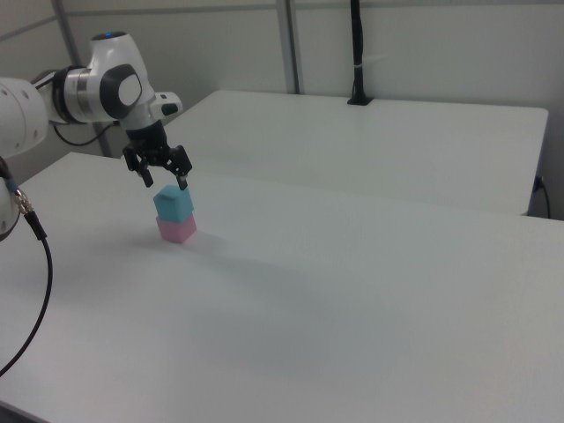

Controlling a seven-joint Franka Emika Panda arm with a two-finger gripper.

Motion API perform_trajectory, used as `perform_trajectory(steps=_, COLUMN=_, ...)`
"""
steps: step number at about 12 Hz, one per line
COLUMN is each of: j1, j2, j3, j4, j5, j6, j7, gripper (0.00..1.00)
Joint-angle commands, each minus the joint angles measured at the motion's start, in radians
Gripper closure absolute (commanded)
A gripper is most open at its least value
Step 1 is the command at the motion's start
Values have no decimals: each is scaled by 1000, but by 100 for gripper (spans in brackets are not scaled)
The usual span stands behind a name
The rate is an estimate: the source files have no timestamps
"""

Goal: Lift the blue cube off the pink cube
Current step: 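Lower the gripper onto the blue cube and close on it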

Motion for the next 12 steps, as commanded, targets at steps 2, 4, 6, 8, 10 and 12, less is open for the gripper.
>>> perform_trajectory(steps=2, j1=29, j2=41, j3=-26, j4=23, j5=-2, j6=52, j7=46, gripper=0)
perform_trajectory(steps=4, j1=32, j2=50, j3=-25, j4=17, j5=-25, j6=52, j7=48, gripper=4)
perform_trajectory(steps=6, j1=33, j2=67, j3=-19, j4=16, j5=-32, j6=52, j7=63, gripper=18)
perform_trajectory(steps=8, j1=43, j2=88, j3=-14, j4=15, j5=-71, j6=93, j7=109, gripper=55)
perform_trajectory(steps=10, j1=34, j2=63, j3=-13, j4=15, j5=-71, j6=89, j7=122, gripper=80)
perform_trajectory(steps=12, j1=-12, j2=-64, j3=-11, j4=-47, j5=-58, j6=82, j7=87, gripper=80)
